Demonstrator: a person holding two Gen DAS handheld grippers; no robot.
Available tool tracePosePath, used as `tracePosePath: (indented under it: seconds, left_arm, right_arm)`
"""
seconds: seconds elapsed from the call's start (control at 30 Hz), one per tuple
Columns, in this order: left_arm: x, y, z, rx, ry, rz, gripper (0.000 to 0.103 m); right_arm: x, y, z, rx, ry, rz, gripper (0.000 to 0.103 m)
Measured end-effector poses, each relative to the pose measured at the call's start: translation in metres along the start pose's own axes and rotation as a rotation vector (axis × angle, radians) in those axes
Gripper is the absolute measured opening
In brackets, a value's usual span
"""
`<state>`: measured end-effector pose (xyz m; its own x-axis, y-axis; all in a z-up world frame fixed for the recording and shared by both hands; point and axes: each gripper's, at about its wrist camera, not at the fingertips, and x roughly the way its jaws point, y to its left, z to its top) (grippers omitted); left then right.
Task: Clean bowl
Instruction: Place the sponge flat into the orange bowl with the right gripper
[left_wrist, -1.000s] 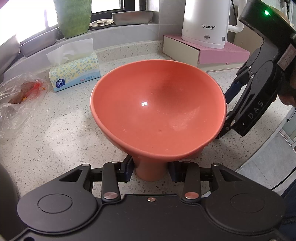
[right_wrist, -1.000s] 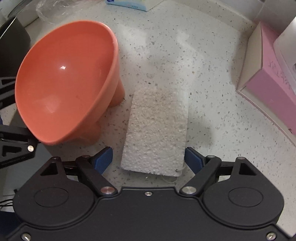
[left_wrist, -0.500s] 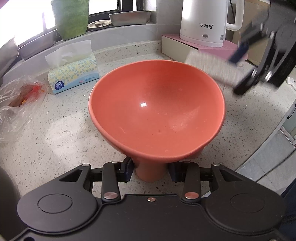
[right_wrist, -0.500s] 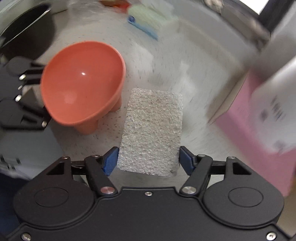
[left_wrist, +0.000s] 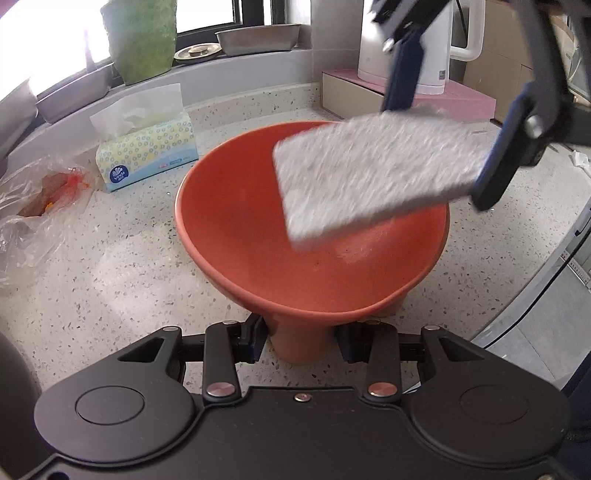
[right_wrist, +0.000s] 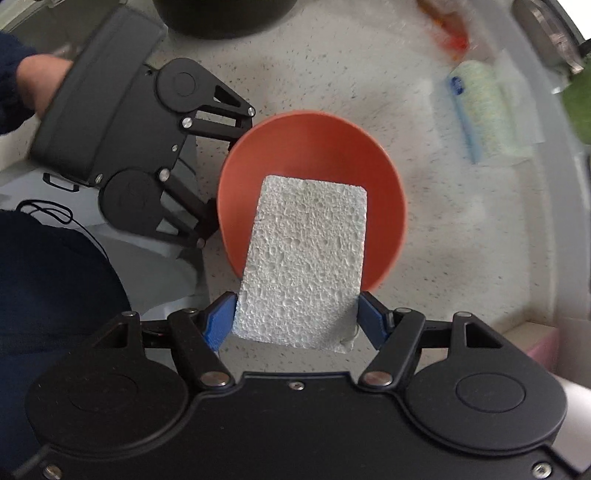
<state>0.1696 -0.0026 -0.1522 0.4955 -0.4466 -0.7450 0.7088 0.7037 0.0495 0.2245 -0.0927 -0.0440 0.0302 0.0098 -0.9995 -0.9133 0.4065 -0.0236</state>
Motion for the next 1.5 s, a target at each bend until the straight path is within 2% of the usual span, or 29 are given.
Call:
tracePosePath:
  seconds: [0.13,0.2,0.33,0.53,0.63,0.7,0.8,1.0,1.07,1.1,1.13,1.2,1.27,1.5]
  left_arm:
    - [0.0,0.0,0.0,-0.001,-0.002,0.003,0.038]
    - [0.001,0.0,0.0,-0.006,-0.003,0.004,0.038]
    - [0.001,0.0,0.0,-0.008,-0.004,0.002,0.038]
    - [0.001,0.0,0.0,0.002,-0.002,0.002,0.038]
    - [0.001,0.0,0.0,0.002,-0.001,0.006,0.038]
    - [0.001,0.0,0.0,-0.002,0.001,0.009,0.038]
    - [0.001,-0.001,0.0,-0.002,0.003,0.013,0.038]
    - [0.001,-0.001,0.001,-0.001,0.008,0.011,0.038]
    - [0.001,-0.001,0.001,0.0,0.012,0.011,0.038]
    - [0.001,-0.002,0.001,0.003,0.014,0.011,0.038]
    - [0.001,-0.002,0.002,0.005,0.016,0.01,0.038]
    - [0.001,-0.001,0.002,0.01,0.019,0.008,0.038]
    - [0.001,-0.001,0.002,0.015,0.021,0.007,0.038]
    - [0.001,-0.001,0.002,0.021,0.023,0.006,0.038]
  right_arm:
    - [0.006,-0.003,0.01,0.015,0.007,0.013,0.076]
    - [0.006,-0.003,0.009,0.026,-0.018,0.008,0.083]
    - [0.006,-0.006,0.01,0.043,-0.071,0.019,0.084]
    - [-0.012,-0.012,-0.015,0.062,-0.19,-0.016,0.084]
    - [-0.016,-0.026,-0.036,0.194,-0.244,0.002,0.084]
    - [-0.015,-0.043,-0.056,0.438,-0.312,0.063,0.084]
    - [-0.009,-0.055,-0.089,0.734,-0.4,0.178,0.084]
    - [0.026,-0.055,-0.117,1.063,-0.454,0.358,0.083]
    - [0.032,-0.051,-0.12,1.107,-0.474,0.396,0.07]
    - [0.032,-0.049,-0.121,1.123,-0.489,0.403,0.06]
    - [0.032,-0.047,-0.122,1.136,-0.501,0.404,0.055]
    - [0.032,-0.043,-0.121,1.151,-0.509,0.4,0.054]
    - [0.029,-0.041,-0.121,1.147,-0.502,0.384,0.048]
    - [0.02,-0.041,-0.121,1.138,-0.517,0.368,0.047]
